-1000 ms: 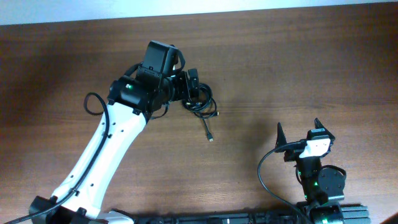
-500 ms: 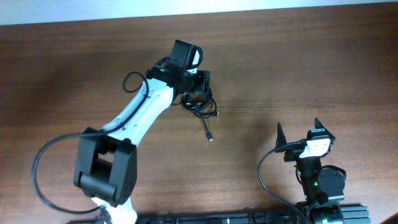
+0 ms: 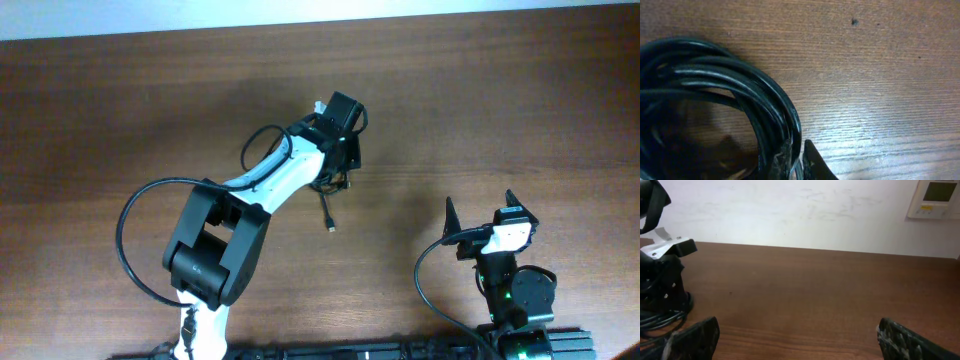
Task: Untangle cables
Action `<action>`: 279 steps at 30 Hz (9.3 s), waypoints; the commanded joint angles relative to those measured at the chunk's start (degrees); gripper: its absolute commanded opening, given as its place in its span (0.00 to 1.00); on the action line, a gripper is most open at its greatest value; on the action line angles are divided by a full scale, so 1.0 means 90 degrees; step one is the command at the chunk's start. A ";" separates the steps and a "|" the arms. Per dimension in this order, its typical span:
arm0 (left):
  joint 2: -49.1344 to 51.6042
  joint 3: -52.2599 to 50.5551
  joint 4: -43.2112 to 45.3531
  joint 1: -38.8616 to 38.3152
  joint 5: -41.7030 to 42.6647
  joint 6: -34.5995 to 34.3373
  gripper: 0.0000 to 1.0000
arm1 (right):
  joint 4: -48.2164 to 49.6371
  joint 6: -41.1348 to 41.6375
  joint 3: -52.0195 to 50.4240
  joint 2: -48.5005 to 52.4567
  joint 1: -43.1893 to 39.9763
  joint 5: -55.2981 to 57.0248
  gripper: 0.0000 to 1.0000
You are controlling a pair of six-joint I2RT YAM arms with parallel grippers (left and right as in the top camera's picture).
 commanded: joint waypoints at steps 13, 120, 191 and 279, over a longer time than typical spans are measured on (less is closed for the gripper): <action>0.0452 0.2227 -0.2142 0.1591 -0.0629 0.3917 0.48 | -0.0036 -0.0039 -0.0032 -0.0041 0.0029 -0.0010 0.99; -0.2684 0.2339 -0.4692 0.1814 0.2837 0.4466 0.00 | 0.2669 0.4529 0.3650 0.7757 0.0631 -0.6851 0.99; -0.1508 0.2339 -0.3864 -0.0432 0.1542 0.2225 0.18 | 0.2135 0.5833 0.3648 0.7810 0.1443 -0.4221 0.04; -0.0787 0.2929 -0.5129 0.0015 -0.0811 0.5119 0.88 | 0.1389 0.4913 0.3648 0.7810 0.1698 -0.5047 0.04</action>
